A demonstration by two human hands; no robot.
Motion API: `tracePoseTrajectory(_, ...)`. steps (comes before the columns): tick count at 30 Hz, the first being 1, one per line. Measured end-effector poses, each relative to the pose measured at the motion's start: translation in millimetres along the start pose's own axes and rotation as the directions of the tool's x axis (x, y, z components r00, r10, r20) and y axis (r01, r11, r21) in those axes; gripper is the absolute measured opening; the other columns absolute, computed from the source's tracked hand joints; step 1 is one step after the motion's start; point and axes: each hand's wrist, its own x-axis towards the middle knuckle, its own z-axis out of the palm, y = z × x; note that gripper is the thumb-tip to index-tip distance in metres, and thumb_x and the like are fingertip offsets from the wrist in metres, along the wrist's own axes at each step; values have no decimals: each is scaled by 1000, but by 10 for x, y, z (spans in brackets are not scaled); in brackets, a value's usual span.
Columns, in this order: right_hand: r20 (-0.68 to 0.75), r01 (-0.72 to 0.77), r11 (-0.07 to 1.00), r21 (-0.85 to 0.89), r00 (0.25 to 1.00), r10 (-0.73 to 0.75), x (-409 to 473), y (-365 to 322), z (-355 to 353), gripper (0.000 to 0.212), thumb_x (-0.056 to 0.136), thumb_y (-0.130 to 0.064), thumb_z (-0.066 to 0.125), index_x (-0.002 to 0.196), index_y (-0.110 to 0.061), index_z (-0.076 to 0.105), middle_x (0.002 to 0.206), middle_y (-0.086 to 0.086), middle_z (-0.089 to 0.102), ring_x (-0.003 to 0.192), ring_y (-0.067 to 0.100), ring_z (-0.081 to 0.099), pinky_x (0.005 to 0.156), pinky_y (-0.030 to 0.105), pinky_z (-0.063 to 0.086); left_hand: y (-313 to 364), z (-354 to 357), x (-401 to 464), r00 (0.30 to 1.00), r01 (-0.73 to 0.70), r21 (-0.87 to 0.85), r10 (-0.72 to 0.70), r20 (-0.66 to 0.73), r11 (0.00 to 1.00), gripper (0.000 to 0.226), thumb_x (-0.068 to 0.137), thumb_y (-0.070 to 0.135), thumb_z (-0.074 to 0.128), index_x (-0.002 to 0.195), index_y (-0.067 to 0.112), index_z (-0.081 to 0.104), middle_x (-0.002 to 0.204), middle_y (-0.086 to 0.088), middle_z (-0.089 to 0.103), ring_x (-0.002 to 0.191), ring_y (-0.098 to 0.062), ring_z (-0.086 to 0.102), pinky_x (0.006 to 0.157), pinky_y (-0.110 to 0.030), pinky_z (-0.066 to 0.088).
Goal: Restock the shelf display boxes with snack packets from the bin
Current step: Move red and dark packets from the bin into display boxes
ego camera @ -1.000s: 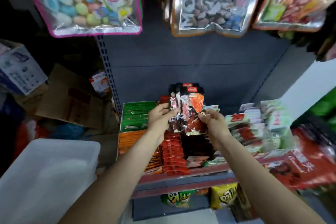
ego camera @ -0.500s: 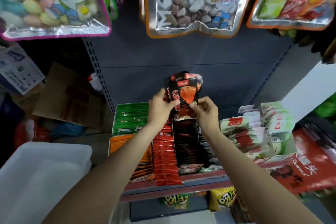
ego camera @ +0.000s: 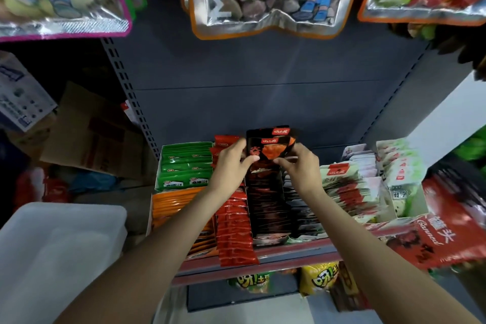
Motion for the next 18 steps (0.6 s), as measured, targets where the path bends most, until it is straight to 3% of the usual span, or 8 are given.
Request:
tracePoseTrajectory(3,132,6,985,-173,991,18,-8,69,38,22,79,-19,74,92,-3,66,92,11,68,89,26,62,74,30,46,-64,25,-50,992,14,89,-25,124,996,44,89,15,62,131,9,49,122,-7,62,112,-20,59,96,-32,47)
tracePoseTrajectory(5,89,35,986,-161,996,-21,-26,46,35,25,79,-20,74,96,-5,65,92,10,66,89,24,59,71,25,39,-67,44,-67,988,17,180,-44,150,984,47,90,20,60,134,10,46,127,-9,58,119,-22,54,100,-35,45)
tracePoseTrajectory(7,7,100,992,-75,995,-100,-43,-23,0,33,80,-18,73,110,-10,62,92,2,60,83,16,54,67,14,35,-14,39,-88,993,-18,261,-12,115,965,51,90,27,61,135,13,43,127,-9,56,120,-23,51,99,-37,44)
tracePoseTrajectory(9,16,159,987,-18,987,-159,-55,-94,-38,34,81,-15,71,114,-12,61,92,0,58,77,12,53,65,7,36,50,-9,-103,998,-58,226,57,9,972,49,88,27,63,132,15,46,124,-6,57,116,-20,53,96,-36,46)
tracePoseTrajectory(11,65,194,977,-85,980,-189,-55,-95,-15,24,84,-14,68,106,-8,61,90,6,60,76,16,55,64,13,35,71,-53,-124,987,-121,241,142,-72,963,41,88,23,64,126,16,53,115,-3,62,105,-20,60,84,-34,51)
tracePoseTrajectory(13,95,180,963,-199,982,-164,-12,-70,25,16,87,-15,65,94,-2,59,89,12,61,79,22,56,64,20,31,76,-56,-143,979,-157,401,196,-58,902,29,90,24,61,119,16,60,105,-3,65,95,-22,62,72,-29,46)
tracePoseTrajectory(16,143,151,947,-285,983,-114,20,-81,47,21,86,-19,66,94,-1,59,91,13,62,88,27,58,69,29,38,65,-8,-104,983,-154,564,183,5,811,26,94,26,54,116,17,63,104,-2,66,99,-22,55,84,-31,37)
tracePoseTrajectory(18,101,195,930,-312,980,-171,-8,-101,28,31,85,-17,67,114,-8,60,98,10,66,96,29,57,76,35,46,91,11,-43,985,-155,630,167,41,761,28,95,29,51,120,19,60,109,0,65,105,-21,51,91,-32,32)
